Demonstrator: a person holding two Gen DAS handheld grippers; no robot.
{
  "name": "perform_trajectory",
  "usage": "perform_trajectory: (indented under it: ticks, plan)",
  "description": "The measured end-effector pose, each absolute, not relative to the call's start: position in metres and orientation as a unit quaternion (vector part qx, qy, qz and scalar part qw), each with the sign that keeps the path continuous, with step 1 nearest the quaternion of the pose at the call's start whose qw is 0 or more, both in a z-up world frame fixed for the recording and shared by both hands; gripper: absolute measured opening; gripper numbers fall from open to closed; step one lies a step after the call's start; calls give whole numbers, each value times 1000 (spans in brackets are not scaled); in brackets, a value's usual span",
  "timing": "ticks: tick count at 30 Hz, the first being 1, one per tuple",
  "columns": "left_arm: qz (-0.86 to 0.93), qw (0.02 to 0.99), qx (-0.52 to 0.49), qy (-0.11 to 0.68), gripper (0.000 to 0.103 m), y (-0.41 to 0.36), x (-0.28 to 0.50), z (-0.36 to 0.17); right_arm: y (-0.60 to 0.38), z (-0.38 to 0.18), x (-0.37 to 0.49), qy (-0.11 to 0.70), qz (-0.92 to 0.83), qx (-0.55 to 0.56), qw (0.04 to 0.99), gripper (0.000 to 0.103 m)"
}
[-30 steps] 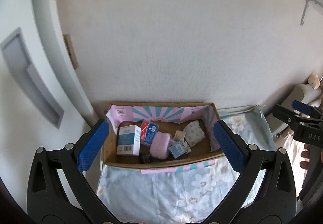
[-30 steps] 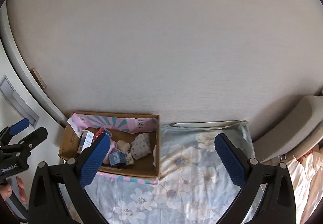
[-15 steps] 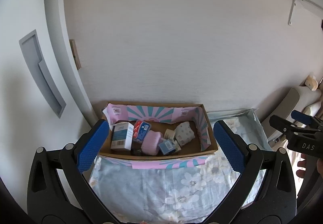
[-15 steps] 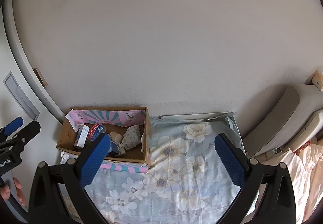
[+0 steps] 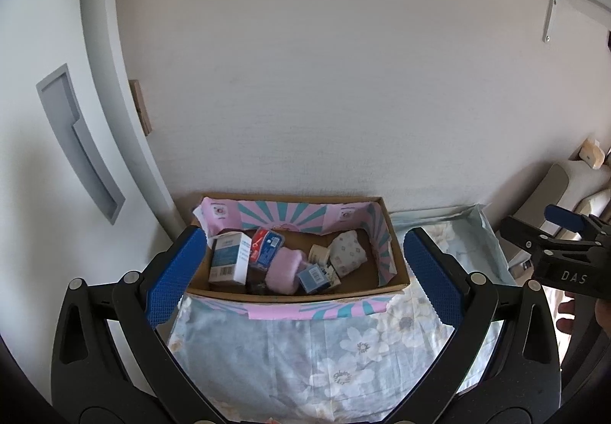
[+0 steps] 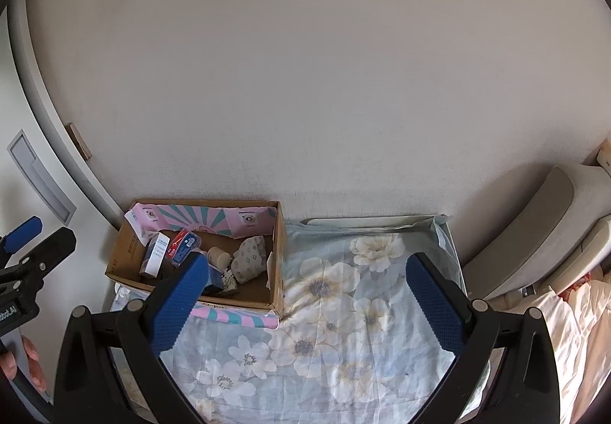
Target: Organize objects
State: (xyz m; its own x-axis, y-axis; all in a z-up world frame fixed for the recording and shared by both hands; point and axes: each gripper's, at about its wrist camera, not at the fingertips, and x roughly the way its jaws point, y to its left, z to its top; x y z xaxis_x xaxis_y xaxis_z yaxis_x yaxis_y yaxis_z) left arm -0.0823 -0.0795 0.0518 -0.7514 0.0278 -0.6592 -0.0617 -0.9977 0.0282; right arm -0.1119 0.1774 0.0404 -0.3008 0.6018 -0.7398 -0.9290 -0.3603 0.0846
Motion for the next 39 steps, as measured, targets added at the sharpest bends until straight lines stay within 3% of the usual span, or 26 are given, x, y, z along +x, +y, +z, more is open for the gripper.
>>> perform_trajectory:
  ticks: [39]
  plan:
    - [936,28,-350,21,103,-82,-81,53,178,39,-115,261,760,-313,506,103]
